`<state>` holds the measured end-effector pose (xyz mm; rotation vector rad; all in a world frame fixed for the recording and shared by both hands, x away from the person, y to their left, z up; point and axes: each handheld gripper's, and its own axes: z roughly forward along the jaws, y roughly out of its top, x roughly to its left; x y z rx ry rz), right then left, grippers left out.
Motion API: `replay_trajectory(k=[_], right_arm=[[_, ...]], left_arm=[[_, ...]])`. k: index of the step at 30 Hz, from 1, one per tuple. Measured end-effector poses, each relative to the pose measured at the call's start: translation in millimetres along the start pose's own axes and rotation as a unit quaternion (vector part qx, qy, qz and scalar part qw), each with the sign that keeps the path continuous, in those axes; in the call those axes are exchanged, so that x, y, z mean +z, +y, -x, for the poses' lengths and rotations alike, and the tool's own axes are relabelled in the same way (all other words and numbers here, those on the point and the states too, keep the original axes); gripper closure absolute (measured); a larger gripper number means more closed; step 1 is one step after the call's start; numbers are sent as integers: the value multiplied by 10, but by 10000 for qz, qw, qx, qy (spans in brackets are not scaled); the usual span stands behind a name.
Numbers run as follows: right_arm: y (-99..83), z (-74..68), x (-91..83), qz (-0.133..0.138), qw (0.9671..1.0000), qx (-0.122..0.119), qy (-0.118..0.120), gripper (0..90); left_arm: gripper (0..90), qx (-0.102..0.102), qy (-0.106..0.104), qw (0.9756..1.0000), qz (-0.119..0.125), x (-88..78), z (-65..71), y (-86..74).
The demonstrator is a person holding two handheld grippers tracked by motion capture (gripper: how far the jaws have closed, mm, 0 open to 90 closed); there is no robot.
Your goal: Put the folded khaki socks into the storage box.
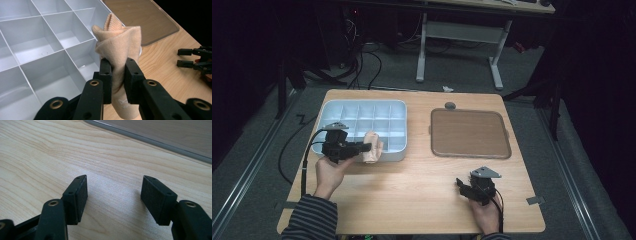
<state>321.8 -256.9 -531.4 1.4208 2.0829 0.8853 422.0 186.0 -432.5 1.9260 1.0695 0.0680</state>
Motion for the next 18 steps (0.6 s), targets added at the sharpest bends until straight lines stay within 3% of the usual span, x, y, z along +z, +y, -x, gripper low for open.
replay_trajectory(k=[9, 18], right_arm=[[1, -1, 0, -4, 10000, 10, -2, 382], [1, -1, 1, -1, 10000, 10, -3, 383]], left_arm=[[789, -110, 48, 9999, 8, -13, -139, 22], [789, -88, 108, 9999, 19, -57, -173, 113]])
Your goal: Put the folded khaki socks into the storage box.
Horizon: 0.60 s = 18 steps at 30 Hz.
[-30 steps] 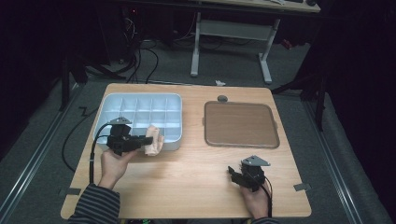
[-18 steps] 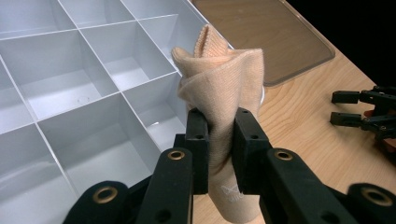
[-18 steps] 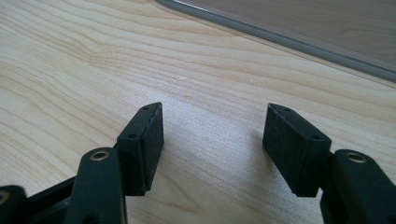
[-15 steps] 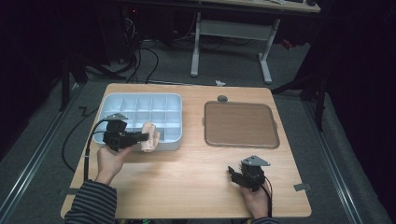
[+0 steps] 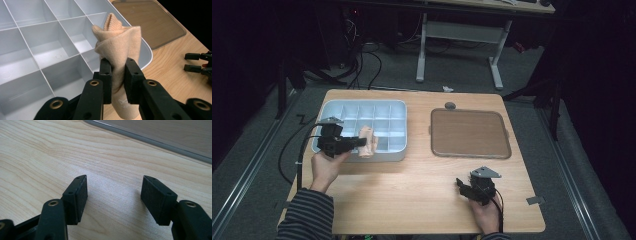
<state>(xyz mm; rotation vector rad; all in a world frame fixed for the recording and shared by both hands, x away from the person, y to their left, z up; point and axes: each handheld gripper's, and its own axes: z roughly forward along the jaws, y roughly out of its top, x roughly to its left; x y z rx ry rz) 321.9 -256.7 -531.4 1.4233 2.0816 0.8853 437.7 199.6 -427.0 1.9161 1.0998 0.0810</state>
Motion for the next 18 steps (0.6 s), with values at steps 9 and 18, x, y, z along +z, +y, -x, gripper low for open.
replay_trajectory(k=[9, 18], right_arm=[[1, 2, 1, 1, 10000, -6, 3, 382], [1, 3, 2, 1, 10000, -12, 7, 381]], left_arm=[[788, -54, 134, 9998, -109, 58, -74, 92], [788, -219, 161, 9996, -92, 93, -170, 108]])
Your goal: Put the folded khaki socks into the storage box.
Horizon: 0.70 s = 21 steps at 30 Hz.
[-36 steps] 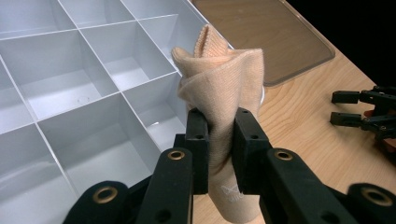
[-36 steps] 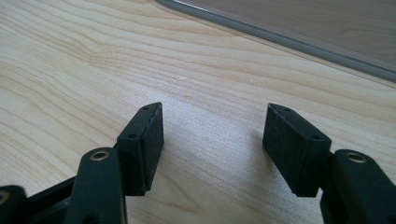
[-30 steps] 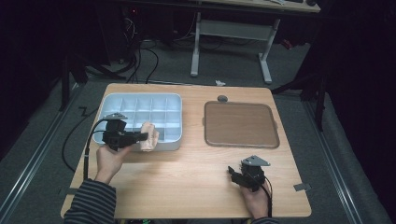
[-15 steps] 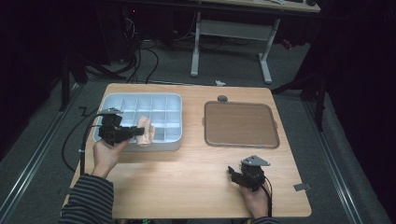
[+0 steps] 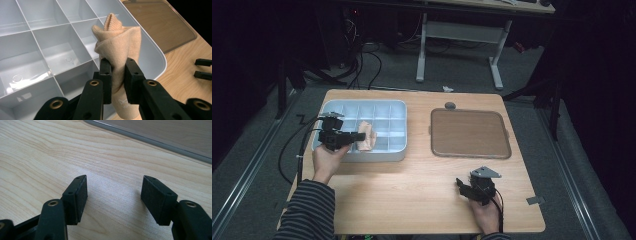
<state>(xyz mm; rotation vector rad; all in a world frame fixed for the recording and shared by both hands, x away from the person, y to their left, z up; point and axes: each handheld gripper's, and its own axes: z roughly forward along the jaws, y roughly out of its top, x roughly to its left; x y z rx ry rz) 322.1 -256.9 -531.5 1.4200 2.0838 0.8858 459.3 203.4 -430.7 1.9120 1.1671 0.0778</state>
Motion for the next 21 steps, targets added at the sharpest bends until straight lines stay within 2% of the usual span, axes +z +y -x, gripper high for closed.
replay_trajectory(k=[11, 21], right_arm=[[0, -1, 0, 0, 10000, 3, -4, 381], [0, -1, 0, 1, 10000, -4, -3, 380]], left_arm=[[788, 6, 154, 9998, -114, 33, -68, -11], [788, -26, 184, 9996, -235, 88, -111, -32]])
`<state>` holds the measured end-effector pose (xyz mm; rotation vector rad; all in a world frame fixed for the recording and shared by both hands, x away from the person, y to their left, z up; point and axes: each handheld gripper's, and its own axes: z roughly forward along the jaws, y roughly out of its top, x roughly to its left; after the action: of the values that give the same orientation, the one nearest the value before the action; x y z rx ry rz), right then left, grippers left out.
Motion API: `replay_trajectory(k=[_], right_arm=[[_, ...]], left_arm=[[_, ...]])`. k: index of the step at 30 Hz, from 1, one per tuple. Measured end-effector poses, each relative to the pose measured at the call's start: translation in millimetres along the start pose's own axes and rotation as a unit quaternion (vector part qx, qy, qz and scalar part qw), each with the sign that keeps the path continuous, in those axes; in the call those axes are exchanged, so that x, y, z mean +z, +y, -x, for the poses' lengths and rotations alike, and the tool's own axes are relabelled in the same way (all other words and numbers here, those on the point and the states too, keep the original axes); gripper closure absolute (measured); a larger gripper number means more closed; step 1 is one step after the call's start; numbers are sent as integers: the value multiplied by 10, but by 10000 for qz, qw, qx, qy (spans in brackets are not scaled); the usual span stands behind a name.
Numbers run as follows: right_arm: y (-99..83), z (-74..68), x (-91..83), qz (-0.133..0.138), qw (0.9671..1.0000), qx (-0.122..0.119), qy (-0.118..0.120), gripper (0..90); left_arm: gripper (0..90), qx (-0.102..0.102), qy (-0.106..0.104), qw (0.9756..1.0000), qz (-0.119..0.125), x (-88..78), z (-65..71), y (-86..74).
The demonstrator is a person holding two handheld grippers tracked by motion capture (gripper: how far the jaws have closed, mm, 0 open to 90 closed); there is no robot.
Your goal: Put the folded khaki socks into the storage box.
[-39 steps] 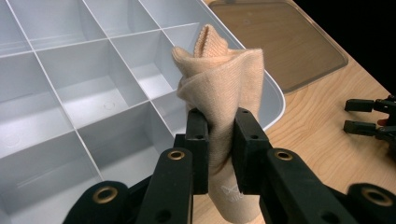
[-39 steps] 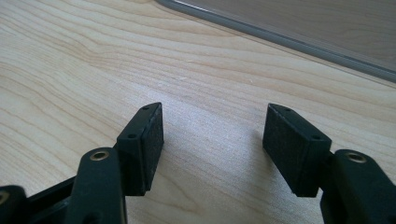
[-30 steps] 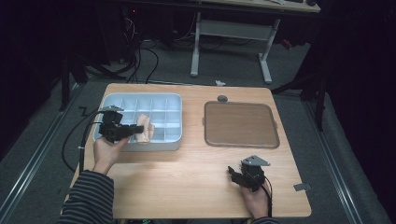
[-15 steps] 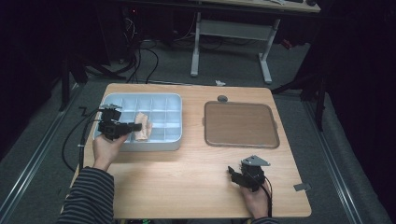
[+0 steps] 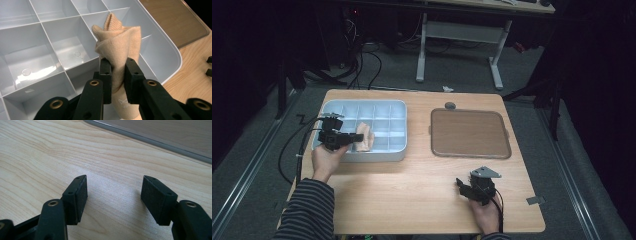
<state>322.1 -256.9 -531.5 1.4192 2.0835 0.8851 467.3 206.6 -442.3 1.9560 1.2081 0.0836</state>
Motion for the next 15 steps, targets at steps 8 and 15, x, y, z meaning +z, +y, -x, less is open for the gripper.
replay_trajectory(k=[8, 15], right_arm=[[0, -1, 0, -3, 10000, 9, 0, 381], [0, 0, 0, 0, 10000, 0, 1, 381]], left_arm=[[788, 41, 87, 9998, -169, 70, -16, -10], [788, 10, 149, 9993, -345, 129, -55, -23]])
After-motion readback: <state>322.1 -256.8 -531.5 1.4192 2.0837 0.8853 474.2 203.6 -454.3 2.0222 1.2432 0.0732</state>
